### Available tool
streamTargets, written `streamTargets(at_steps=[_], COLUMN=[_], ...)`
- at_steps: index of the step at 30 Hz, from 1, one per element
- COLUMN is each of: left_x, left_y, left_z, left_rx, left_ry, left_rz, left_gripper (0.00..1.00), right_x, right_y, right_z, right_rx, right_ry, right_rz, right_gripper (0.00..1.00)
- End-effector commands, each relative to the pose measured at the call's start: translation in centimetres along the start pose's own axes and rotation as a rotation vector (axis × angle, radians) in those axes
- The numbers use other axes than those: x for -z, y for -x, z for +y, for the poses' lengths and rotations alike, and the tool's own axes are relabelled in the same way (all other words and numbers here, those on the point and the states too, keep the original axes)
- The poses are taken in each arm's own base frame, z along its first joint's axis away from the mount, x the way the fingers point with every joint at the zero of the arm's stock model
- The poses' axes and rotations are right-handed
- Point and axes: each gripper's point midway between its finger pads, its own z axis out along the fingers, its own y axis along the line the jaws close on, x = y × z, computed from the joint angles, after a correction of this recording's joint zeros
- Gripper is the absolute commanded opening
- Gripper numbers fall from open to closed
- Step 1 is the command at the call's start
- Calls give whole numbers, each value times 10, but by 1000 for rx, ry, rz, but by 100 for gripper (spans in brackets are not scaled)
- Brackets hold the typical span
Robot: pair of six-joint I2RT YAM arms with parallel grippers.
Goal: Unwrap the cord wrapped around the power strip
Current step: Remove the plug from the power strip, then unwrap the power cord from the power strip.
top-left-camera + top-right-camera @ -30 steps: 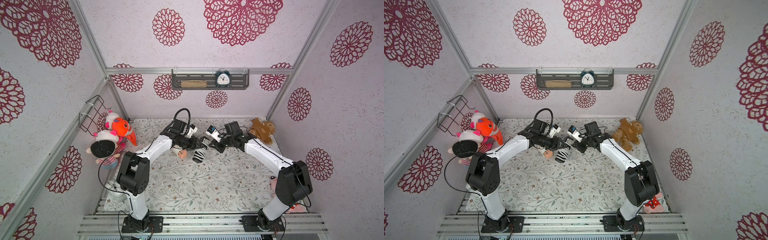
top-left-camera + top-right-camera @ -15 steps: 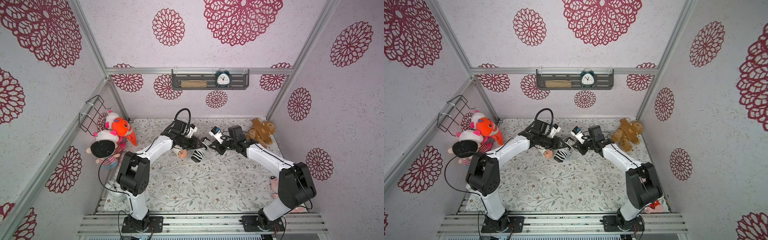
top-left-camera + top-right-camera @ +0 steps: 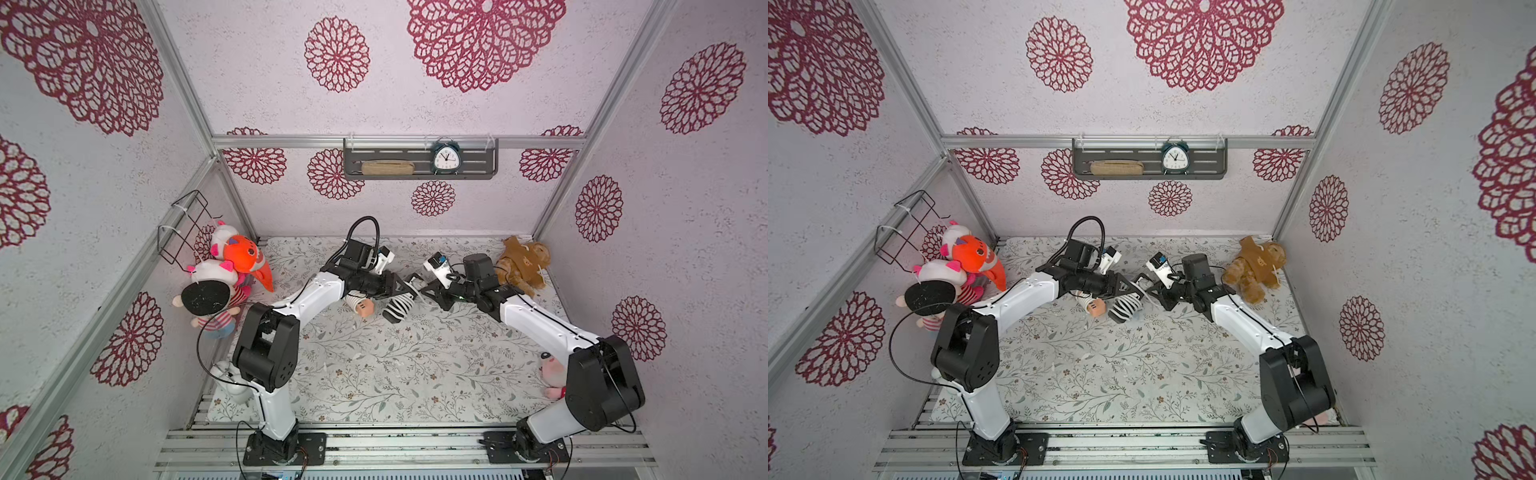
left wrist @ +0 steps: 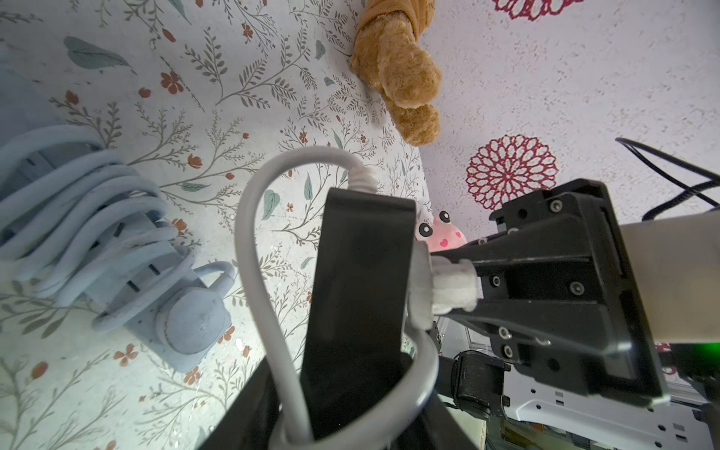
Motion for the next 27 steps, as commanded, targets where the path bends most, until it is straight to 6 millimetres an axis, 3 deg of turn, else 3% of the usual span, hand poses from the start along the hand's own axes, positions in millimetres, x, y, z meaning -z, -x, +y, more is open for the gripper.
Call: streamTargets(at_steps=[1,6,12,20,27], left_x=[10,5,14,42,45], left_y=[-4,-5,3,34,49], left_z=[99,107,104,67,31], left_rx=[219,260,242,168,52], left_ry=[263,237,268,226,148], left_rz=[-32,-23,-64,-260,-395], left_gripper=[0,0,0,0,0], right_x=[56,70,58,35,18], right_y=[77,90,81,47,16], right_z=[-10,-9,-20,-27,-24], right_rx=[139,145,72,-200,-437], right_ry=[-164,-193,-197,-169,-122], right_rz=[-236,-334,-272,-177,-143], right_gripper=[0,0,0,0,0])
